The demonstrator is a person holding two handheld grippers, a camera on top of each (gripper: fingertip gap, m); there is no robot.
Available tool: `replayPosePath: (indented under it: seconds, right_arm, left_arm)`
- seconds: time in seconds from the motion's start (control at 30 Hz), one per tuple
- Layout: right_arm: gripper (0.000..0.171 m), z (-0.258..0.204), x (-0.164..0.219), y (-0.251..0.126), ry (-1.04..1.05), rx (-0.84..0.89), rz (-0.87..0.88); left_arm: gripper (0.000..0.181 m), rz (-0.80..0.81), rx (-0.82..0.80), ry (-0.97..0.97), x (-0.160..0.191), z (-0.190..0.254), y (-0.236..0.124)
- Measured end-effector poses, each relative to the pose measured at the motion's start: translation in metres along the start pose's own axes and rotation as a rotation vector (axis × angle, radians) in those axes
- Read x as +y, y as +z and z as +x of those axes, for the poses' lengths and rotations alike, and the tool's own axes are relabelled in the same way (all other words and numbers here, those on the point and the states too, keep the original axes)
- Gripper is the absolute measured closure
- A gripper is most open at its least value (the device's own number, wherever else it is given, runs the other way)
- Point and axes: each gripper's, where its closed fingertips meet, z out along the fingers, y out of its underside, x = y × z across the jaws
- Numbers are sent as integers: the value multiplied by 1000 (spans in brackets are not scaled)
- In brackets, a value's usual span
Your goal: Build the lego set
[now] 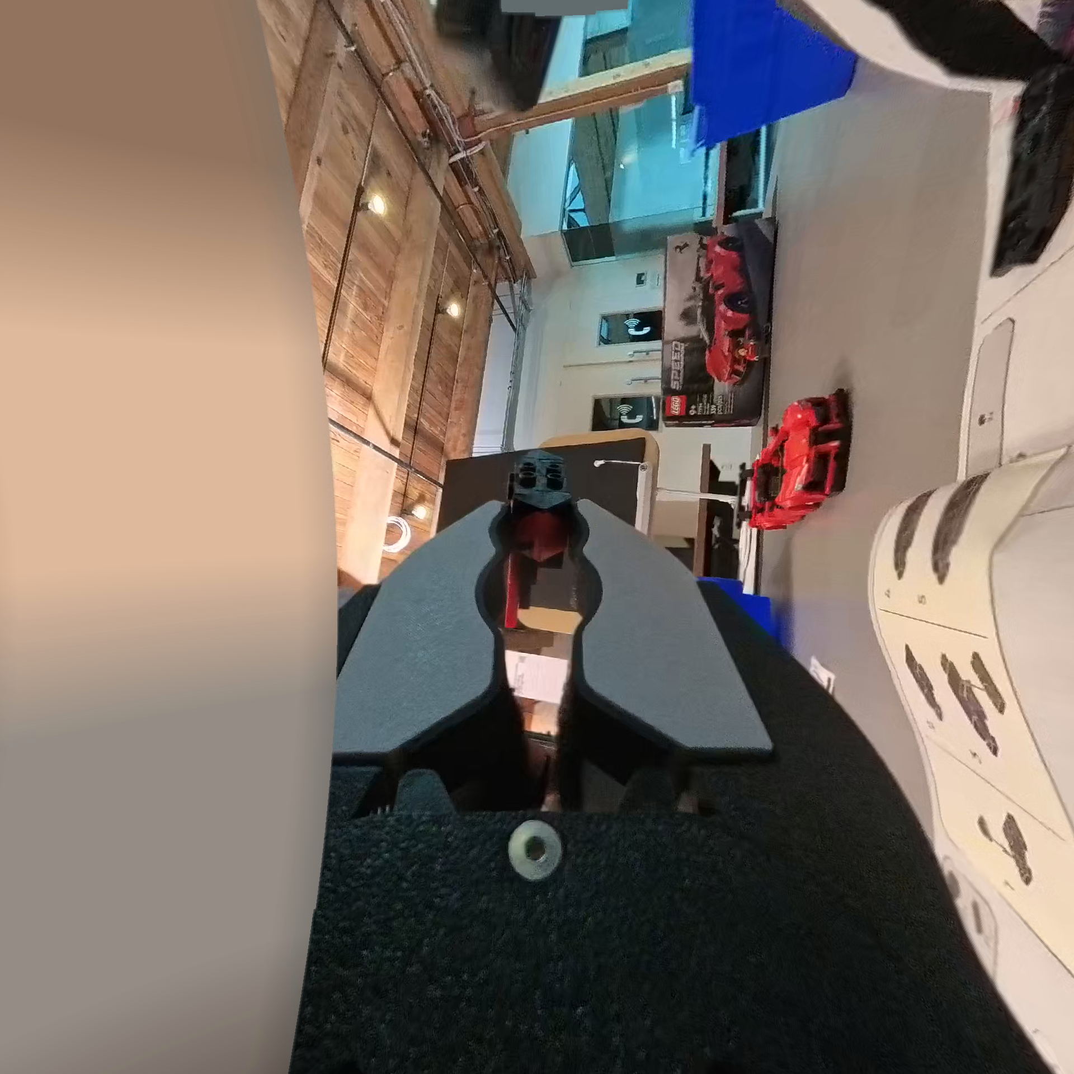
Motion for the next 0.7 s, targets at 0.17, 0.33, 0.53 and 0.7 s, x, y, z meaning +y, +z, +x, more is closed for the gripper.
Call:
replayPosePath:
  seconds: [0.17,0.33,0.53,0.7]
  right_arm:
    - [145,0,0,0,5,-3,0]
    - [145,-1,-1,-1,14,-15,7]
    - [146,0,-2,-2,32,-14,13]
    - [147,3,-3,-2,74,-14,12]
  left_arm:
    - [163,5,191,-968,21,-1,13]
    - [163,309,420,-2150,34,-26,17]
    - [163,396,542,-2462,36,-22,15]
    - [163,410,596,-2578,37,-14,14]
